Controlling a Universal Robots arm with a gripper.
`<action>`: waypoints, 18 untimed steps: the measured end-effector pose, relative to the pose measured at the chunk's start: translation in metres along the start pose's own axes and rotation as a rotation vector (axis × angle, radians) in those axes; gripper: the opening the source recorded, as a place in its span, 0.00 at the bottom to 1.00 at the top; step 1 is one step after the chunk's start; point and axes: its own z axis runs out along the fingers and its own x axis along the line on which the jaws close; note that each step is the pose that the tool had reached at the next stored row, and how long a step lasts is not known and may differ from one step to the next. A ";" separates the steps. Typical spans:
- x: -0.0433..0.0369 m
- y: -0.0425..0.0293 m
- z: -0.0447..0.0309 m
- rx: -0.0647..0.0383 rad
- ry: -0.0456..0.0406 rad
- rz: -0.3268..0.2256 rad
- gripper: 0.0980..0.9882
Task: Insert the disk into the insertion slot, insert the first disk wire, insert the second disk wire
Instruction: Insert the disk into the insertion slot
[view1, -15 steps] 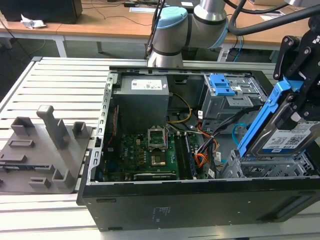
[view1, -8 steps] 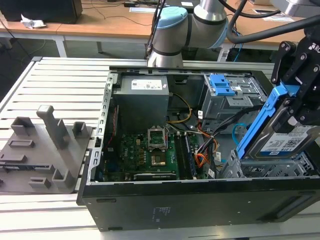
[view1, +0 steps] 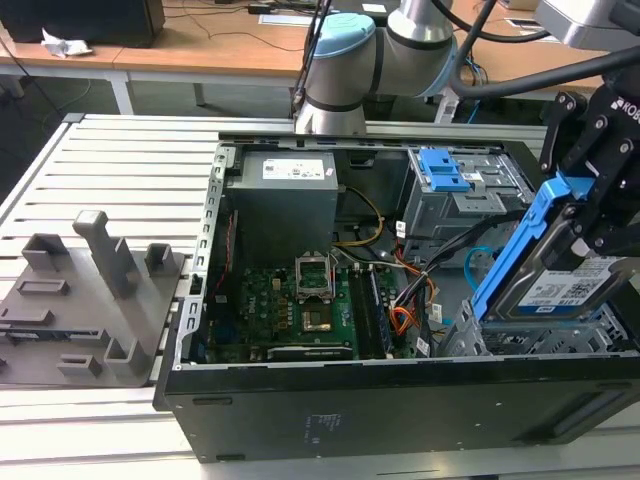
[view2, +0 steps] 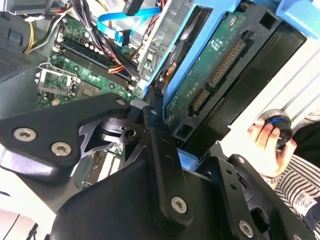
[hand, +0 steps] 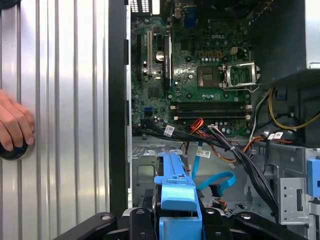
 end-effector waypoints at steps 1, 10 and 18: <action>-0.0018 -0.0011 0.0002 0.000 0.0000 0.000 0.30; -0.0085 -0.0071 0.0045 0.000 0.0001 -0.001 0.30; -0.0103 -0.0073 0.0099 0.000 0.0001 -0.001 0.30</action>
